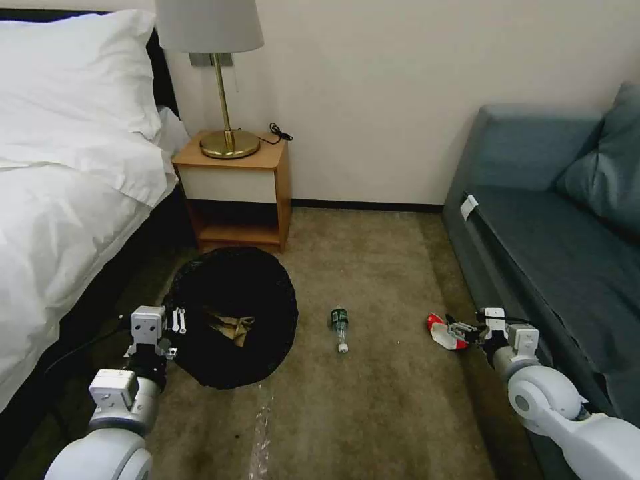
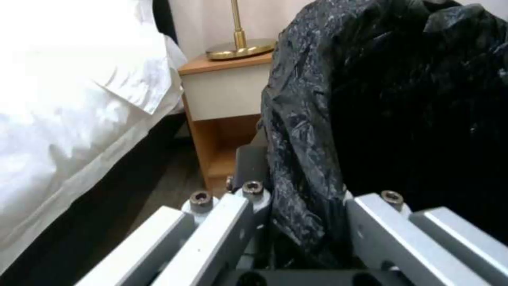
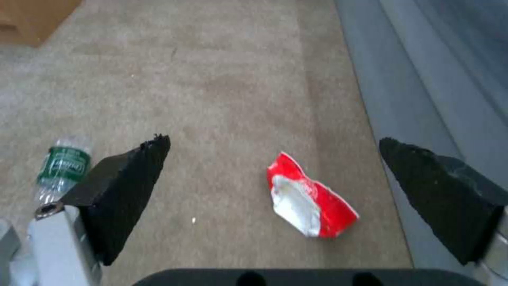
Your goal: Pick up the trash bin, then pick up the garbage on the floor and place it into the trash bin.
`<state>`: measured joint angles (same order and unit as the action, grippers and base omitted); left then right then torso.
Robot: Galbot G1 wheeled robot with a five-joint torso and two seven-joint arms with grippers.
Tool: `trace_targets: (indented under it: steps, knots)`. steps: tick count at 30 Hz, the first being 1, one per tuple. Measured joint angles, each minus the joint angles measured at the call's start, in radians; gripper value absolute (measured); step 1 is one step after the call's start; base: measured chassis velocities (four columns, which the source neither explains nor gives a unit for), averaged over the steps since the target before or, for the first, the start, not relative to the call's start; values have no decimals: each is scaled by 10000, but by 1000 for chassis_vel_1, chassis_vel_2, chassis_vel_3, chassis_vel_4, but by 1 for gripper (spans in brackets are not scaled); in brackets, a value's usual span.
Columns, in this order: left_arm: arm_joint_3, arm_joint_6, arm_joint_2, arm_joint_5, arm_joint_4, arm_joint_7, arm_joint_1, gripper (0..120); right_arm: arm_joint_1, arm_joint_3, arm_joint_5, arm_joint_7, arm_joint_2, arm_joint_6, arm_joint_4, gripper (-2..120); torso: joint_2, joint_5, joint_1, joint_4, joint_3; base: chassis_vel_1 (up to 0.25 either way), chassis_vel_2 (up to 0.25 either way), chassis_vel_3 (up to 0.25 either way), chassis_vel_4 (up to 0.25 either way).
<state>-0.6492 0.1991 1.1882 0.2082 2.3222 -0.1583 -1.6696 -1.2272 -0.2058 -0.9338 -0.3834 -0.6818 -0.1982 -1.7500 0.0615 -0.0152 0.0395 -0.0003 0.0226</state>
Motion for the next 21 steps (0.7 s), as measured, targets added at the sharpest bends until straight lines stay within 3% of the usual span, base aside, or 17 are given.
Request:
trace_targets:
  steps: [21]
  knots:
    - [71,-94,-4,-126,78,50,-158,4,-330,-177,255,-62,-27,38,-140,100,0,0,0,1,0,-129,123,132,-126]
